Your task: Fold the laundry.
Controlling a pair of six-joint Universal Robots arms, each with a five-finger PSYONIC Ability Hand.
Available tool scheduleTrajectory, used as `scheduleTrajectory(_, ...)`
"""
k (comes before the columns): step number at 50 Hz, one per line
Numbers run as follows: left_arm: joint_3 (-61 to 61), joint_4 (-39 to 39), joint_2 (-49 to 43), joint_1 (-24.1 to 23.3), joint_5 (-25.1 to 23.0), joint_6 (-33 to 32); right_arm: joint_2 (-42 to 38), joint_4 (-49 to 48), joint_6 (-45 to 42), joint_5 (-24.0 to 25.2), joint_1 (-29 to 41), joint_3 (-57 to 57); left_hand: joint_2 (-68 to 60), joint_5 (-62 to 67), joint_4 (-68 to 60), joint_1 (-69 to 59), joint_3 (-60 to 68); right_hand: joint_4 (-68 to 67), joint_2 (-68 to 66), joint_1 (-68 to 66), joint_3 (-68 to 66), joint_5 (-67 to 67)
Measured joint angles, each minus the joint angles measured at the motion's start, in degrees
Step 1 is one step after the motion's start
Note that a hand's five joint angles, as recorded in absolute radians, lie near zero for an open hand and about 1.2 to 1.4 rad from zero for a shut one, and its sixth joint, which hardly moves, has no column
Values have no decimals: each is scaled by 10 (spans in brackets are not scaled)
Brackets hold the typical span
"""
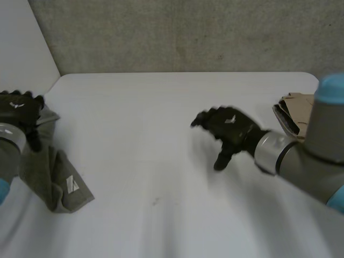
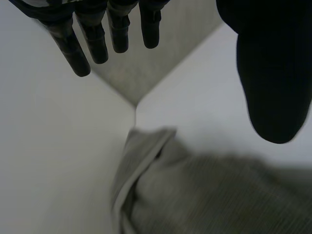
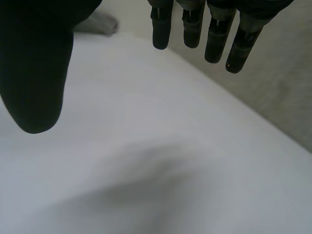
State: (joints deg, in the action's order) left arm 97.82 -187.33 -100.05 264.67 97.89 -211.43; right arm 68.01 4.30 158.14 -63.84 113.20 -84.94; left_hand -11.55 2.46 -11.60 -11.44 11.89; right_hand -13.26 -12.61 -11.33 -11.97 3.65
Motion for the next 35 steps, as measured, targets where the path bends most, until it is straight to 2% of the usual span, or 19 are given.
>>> scheduleTrajectory(3,-14,-4,-43,41,-10,-52,-2,-12,-22,-2,18,-31,0,0,0,0,0,0,0,0,0,0)
scheduleTrajectory(9,-42,-12,-103,79,-29,-103,-5,-25,-34,-3,24,-53,0,0,0,0,0,0,0,0,0,0)
scheduleTrajectory(10,-61,-19,-139,95,-37,-129,-7,-31,-35,-3,23,-62,0,0,0,0,0,0,0,0,0,0)
scheduleTrajectory(20,-132,-74,-256,112,-41,-201,-9,-40,-34,-2,15,-77,-27,22,-26,-32,24,0,0,0,0,0)
scheduleTrajectory(22,-150,-97,-283,109,-40,-222,-9,-40,-34,-2,13,-80,-169,150,-169,-191,164,0,0,0,0,0)
scheduleTrajectory(23,-151,-100,-285,109,-40,-224,-9,-40,-34,-2,13,-80,-169,150,-169,-191,164,0,0,0,0,0)
scheduleTrajectory(24,-158,-111,-294,107,-39,-232,-9,-40,-34,-1,12,-81,-266,243,-266,-286,262,0,0,0,0,0)
scheduleTrajectory(26,-167,-127,-302,105,-38,-238,-8,-41,-34,-1,12,-83,-266,243,-266,-286,262,0,0,0,0,0)
scheduleTrajectory(27,-173,-137,-308,104,-36,-241,-7,-41,-34,-1,12,-84,-481,458,-482,-486,475,0,0,0,0,0)
scheduleTrajectory(28,-173,-137,-308,104,-36,-241,-7,-41,-34,-1,12,-84,-481,458,-482,-486,475,0,0,0,0,0)
scheduleTrajectory(30,-192,-166,-327,100,-27,-247,-5,-40,-34,-2,12,-87,-560,529,-564,-516,555,0,0,0,0,0)
scheduleTrajectory(35,-210,-184,-338,84,-4,-249,1,-40,-34,-2,12,-91,-565,529,-567,-516,560,0,0,0,0,0)
